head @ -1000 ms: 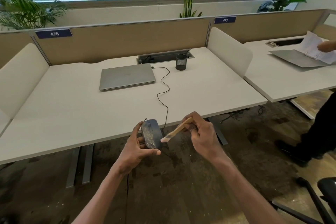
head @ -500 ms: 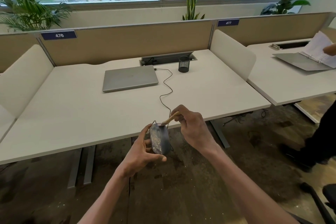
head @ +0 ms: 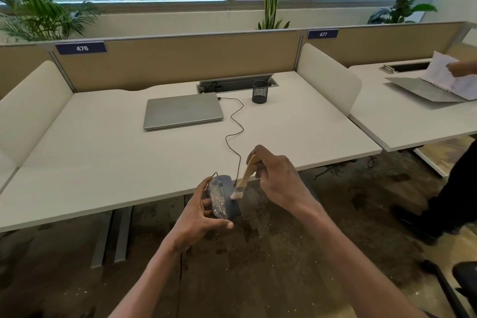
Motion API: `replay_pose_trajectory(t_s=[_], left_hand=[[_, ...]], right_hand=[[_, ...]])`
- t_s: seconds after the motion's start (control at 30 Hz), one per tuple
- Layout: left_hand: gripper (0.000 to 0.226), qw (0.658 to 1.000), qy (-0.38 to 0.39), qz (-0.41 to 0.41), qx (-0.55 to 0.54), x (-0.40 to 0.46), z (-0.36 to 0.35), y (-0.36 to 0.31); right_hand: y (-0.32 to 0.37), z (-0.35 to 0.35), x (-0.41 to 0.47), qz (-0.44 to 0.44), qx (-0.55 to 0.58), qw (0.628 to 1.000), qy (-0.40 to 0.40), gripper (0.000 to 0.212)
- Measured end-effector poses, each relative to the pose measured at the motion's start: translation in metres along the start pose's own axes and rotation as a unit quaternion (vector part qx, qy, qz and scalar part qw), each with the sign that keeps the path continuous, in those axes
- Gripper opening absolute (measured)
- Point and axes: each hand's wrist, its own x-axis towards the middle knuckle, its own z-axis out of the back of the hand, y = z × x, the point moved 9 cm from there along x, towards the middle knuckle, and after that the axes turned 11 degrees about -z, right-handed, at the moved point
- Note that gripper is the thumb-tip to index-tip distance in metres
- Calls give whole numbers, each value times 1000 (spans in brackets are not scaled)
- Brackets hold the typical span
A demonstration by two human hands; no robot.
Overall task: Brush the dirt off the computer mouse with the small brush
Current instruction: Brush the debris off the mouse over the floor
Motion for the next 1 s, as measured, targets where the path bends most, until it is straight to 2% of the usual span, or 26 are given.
replay_pose_trajectory(t_s=[0.3, 0.5, 0.6, 0.73, 1.0], left_hand=[[141, 999, -42, -18, 3, 3, 12, -4], [136, 999, -49, -18, 5, 2, 16, -2], [135, 999, -46, -23, 8, 4, 15, -5], [142, 999, -33, -25, 3, 5, 11, -6], [136, 1000, -4, -19, -20, 1, 5, 0]], right_hand=[[-1, -9, -29, 12, 15, 1000, 10, 28], [-15, -17, -43, -7, 22, 999, 26, 22], [-17, -13, -41, -12, 41, 999, 23, 25], [-19, -7, -36, -9, 54, 998, -10, 33], [-27, 5, -21, -10, 93, 993, -75, 33]])
